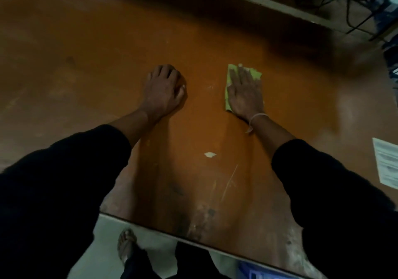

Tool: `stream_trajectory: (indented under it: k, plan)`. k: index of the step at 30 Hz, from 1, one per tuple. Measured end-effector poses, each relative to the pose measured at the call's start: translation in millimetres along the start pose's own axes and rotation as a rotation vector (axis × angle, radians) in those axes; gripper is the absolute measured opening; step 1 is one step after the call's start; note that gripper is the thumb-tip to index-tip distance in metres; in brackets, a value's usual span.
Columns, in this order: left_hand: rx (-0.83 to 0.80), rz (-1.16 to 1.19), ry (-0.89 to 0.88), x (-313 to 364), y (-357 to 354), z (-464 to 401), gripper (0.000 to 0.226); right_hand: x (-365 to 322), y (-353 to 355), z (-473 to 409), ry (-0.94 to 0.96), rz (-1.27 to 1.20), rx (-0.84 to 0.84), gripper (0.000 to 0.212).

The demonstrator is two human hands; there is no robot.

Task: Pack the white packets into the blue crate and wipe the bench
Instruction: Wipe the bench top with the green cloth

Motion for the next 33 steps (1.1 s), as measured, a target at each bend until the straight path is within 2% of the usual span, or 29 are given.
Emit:
stream_trajectory:
  k: [2, 3, 7, 8, 9, 13, 14, 16, 19, 20, 22, 24, 26, 27, 28, 31, 33]
  plan:
    - [-0.013, 0.001, 0.016, 1, 2, 1, 0.048, -8, 1, 15, -0.239, -0.009, 0.006, 0.061]
    - [-0.019, 0.003, 0.021, 2, 4, 2, 0.048, -22, -1, 23, -0.262, -0.002, 0.012, 0.061]
    - [-0.076, 0.088, -0.027, -4, 12, 9, 0.045, -80, -10, 68, 0.117, 0.02, 0.002, 0.059]
    - [-0.085, 0.115, -0.045, -8, 15, 13, 0.044, -81, -11, 77, 0.146, 0.033, -0.004, 0.058]
    - [-0.091, 0.126, -0.063, -15, 19, 18, 0.043, -78, -9, 83, 0.11, 0.043, -0.001, 0.058]
    - [-0.079, 0.085, -0.124, -54, 35, 38, 0.04, -83, -8, 97, -0.278, 0.036, 0.018, 0.062]
    - [-0.077, 0.075, -0.123, -66, 39, 41, 0.04, -96, -8, 100, -0.288, 0.026, 0.018, 0.063]
    - [-0.083, 0.055, -0.105, -91, 47, 45, 0.042, -132, -10, 115, -0.136, 0.014, 0.019, 0.062]
    - [-0.086, 0.037, -0.064, -123, 52, 49, 0.042, -171, -11, 151, 0.22, -0.012, -0.037, 0.058]
    - [-0.08, 0.032, -0.055, -130, 53, 51, 0.042, -174, -9, 160, 0.268, -0.015, -0.05, 0.057]
    - [-0.066, 0.028, -0.045, -139, 53, 55, 0.041, -165, -6, 170, 0.193, 0.011, -0.034, 0.057]
    - [-0.058, 0.029, -0.028, -141, 53, 57, 0.043, -156, -5, 175, -0.044, 0.027, 0.004, 0.059]
    - [-0.042, 0.027, -0.016, -140, 54, 59, 0.043, -171, -6, 177, -0.242, 0.027, 0.031, 0.062]
    - [-0.035, 0.022, -0.013, -139, 54, 60, 0.044, -190, -8, 179, -0.251, 0.022, 0.042, 0.063]
    - [-0.032, 0.018, -0.011, -137, 55, 60, 0.044, -214, -10, 183, -0.19, 0.01, 0.041, 0.062]
    - [-0.042, 0.016, -0.013, -136, 57, 59, 0.047, -277, -17, 205, 0.156, -0.009, -0.037, 0.059]
    - [-0.049, 0.008, -0.021, -139, 57, 58, 0.048, -286, -15, 213, 0.237, -0.004, -0.052, 0.058]
Point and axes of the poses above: each hand's wrist, its own z-axis away from the middle knuckle, its own y-axis out of the back of the hand, x = y × z, the point moved 1 cm from there along -z, towards the middle knuckle, and after that the axes turned 13 degrees about y, right-handed, at the moved point
